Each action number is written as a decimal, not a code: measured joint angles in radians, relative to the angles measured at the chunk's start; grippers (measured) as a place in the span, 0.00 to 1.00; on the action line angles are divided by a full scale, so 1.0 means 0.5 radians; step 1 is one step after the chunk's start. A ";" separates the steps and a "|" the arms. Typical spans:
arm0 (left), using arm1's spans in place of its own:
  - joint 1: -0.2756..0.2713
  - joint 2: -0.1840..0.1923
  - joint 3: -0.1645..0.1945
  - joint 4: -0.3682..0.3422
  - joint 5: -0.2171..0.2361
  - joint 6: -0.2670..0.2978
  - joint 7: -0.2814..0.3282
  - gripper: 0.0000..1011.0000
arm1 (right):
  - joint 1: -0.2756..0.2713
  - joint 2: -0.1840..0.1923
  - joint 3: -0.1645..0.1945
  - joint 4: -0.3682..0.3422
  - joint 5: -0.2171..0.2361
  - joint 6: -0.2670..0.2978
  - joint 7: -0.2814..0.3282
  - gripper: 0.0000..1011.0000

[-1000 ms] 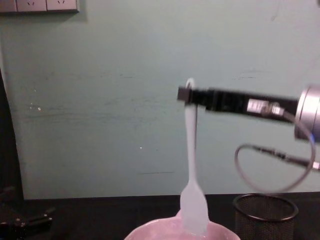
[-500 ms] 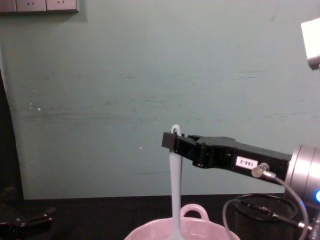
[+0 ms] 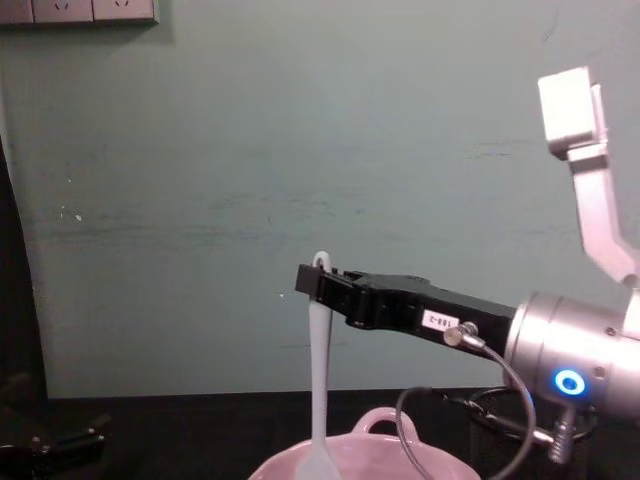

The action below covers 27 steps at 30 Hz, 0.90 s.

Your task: Use the one hand to pick up the spoon and stir the clear water in the bowl.

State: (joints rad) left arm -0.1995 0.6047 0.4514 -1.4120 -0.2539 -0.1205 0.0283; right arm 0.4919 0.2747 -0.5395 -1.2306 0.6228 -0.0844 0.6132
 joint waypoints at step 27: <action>0.000 0.000 0.000 0.000 0.000 0.000 0.000 1.00 | -0.191 0.139 0.201 -0.196 -0.117 -0.010 -0.122 0.11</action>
State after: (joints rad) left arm -0.1995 0.6047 0.4514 -1.4120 -0.2539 -0.1205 0.0283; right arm 0.3963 0.3441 -0.4390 -1.3285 0.5645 -0.0892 0.5521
